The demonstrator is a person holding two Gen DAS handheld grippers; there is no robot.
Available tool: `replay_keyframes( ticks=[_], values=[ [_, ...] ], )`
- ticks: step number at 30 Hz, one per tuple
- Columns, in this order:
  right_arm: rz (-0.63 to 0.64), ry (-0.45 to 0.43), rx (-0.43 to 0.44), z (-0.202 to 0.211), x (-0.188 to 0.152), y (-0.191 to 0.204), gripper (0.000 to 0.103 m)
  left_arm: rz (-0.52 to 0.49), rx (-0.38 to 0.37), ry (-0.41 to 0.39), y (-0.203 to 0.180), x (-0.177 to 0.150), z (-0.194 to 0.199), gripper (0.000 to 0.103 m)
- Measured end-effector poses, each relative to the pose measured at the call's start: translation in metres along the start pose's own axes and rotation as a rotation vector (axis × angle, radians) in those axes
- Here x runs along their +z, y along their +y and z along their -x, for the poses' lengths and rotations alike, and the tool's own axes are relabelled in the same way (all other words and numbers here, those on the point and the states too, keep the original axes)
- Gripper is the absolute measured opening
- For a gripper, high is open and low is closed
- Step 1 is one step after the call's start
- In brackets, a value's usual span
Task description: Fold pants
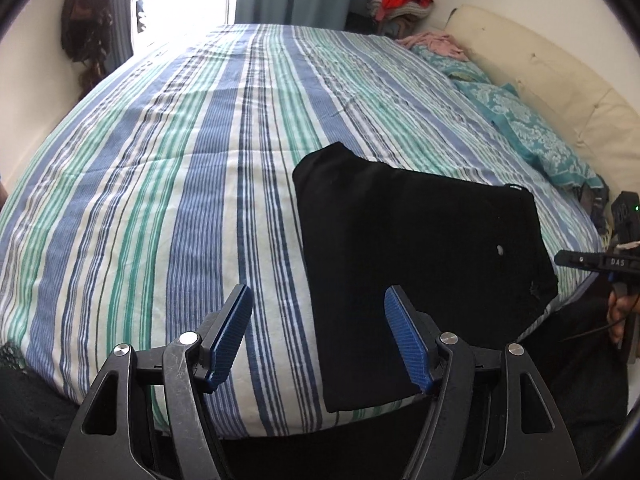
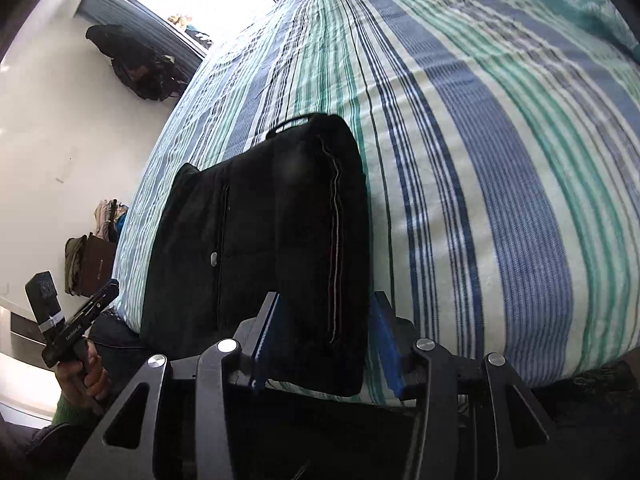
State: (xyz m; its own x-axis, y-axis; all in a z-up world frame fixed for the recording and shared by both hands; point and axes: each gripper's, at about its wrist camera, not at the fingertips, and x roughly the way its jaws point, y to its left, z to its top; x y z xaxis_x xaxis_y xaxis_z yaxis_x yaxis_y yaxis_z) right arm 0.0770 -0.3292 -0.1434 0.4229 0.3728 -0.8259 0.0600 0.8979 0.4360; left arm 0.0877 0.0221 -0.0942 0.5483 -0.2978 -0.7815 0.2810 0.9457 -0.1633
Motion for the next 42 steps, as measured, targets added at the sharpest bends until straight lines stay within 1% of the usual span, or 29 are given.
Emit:
replay_keyframes(
  ticks=[1,2,4,6,7,8,9,10,11,12,13,15,17,18,21,24,25,26,28,29,30,32,35,37,39,41,42],
  values=[
    [0.047,-0.026,-0.026,0.011,0.001,0.009,0.046,-0.019,-0.005,-0.006,-0.006,0.002,-0.001,0.075],
    [0.089,-0.051,-0.031,0.020,0.001,0.020,0.046,-0.039,-0.007,-0.010,-0.013,0.004,-0.003,0.075],
    [0.163,-0.086,-0.004,0.029,-0.001,0.043,0.046,-0.077,-0.010,-0.010,-0.028,0.007,-0.009,0.075],
    [0.222,-0.102,0.028,0.025,-0.004,0.062,0.046,-0.107,-0.017,-0.017,-0.042,0.008,-0.015,0.076],
    [0.235,-0.091,0.043,0.015,-0.009,0.069,0.046,-0.124,-0.015,-0.011,-0.049,0.007,-0.021,0.076],
    [0.230,-0.065,0.039,0.003,-0.012,0.070,0.046,-0.142,-0.012,0.009,-0.055,0.003,-0.028,0.079],
    [0.216,-0.027,0.028,-0.012,-0.017,0.068,0.046,-0.167,-0.006,0.049,-0.059,-0.003,-0.039,0.080],
    [0.198,0.020,0.011,-0.027,-0.022,0.065,0.046,-0.196,0.013,0.099,-0.063,-0.011,-0.052,0.080],
    [0.184,0.052,0.000,-0.038,-0.027,0.059,0.046,-0.226,0.051,0.141,-0.066,-0.019,-0.063,0.080],
    [0.174,0.060,-0.004,-0.041,-0.027,0.059,0.046,-0.245,0.077,0.136,-0.067,-0.027,-0.064,0.080],
    [0.172,0.052,0.003,-0.037,-0.024,0.060,0.046,-0.245,0.077,0.112,-0.066,-0.030,-0.059,0.080],
    [0.177,0.050,0.000,-0.028,-0.016,0.064,0.046,-0.210,0.051,0.107,-0.064,-0.024,-0.049,0.080],
    [0.209,-0.007,-0.005,-0.011,-0.005,0.075,0.046,-0.163,0.023,0.077,-0.059,-0.009,-0.041,0.082],
    [0.224,-0.039,0.003,-0.003,0.004,0.081,0.046,-0.145,0.021,0.062,-0.058,0.000,-0.041,0.086],
    [0.246,-0.121,0.028,0.008,0.038,0.098,0.046,-0.109,0.042,0.040,-0.054,0.029,-0.048,0.087],
    [0.245,-0.182,0.025,-0.003,0.069,0.107,0.047,-0.096,0.074,0.034,-0.051,0.041,-0.065,0.087],
    [0.237,-0.182,0.015,-0.014,0.076,0.104,0.047,-0.099,0.090,0.052,-0.050,0.040,-0.074,0.087],
    [0.222,-0.161,-0.004,-0.030,0.082,0.102,0.047,-0.102,0.102,0.083,-0.049,0.035,-0.084,0.087],
    [0.174,-0.064,-0.063,-0.068,0.082,0.084,0.048,-0.117,0.107,0.148,-0.048,0.021,-0.101,0.088],
    [0.170,-0.056,-0.084,-0.078,0.079,0.077,0.048,-0.122,0.102,0.145,-0.047,0.015,-0.101,0.089],
    [0.183,-0.079,-0.079,-0.079,0.075,0.075,0.048,-0.126,0.100,0.132,-0.046,0.011,-0.097,0.089],
    [0.183,-0.098,-0.079,-0.071,0.075,0.077,0.047,-0.126,0.094,0.122,-0.045,0.012,-0.088,0.089],
    [0.190,-0.166,-0.083,-0.045,0.069,0.085,0.047,-0.108,0.061,0.079,-0.044,0.030,-0.077,0.089],
    [0.211,-0.219,-0.074,-0.028,0.061,0.093,0.047,-0.098,0.051,0.055,-0.046,0.051,-0.080,0.089],
    [0.228,-0.253,-0.051,-0.017,0.050,0.100,0.047,-0.092,0.053,0.035,-0.046,0.071,-0.088,0.089],
    [0.231,-0.241,-0.033,-0.022,0.040,0.099,0.055,-0.088,0.060,0.020,-0.047,0.086,-0.100,0.091],
    [0.223,-0.215,-0.036,-0.031,0.035,0.095,0.055,-0.083,0.064,0.022,-0.047,0.092,-0.109,0.092]
  ],
)
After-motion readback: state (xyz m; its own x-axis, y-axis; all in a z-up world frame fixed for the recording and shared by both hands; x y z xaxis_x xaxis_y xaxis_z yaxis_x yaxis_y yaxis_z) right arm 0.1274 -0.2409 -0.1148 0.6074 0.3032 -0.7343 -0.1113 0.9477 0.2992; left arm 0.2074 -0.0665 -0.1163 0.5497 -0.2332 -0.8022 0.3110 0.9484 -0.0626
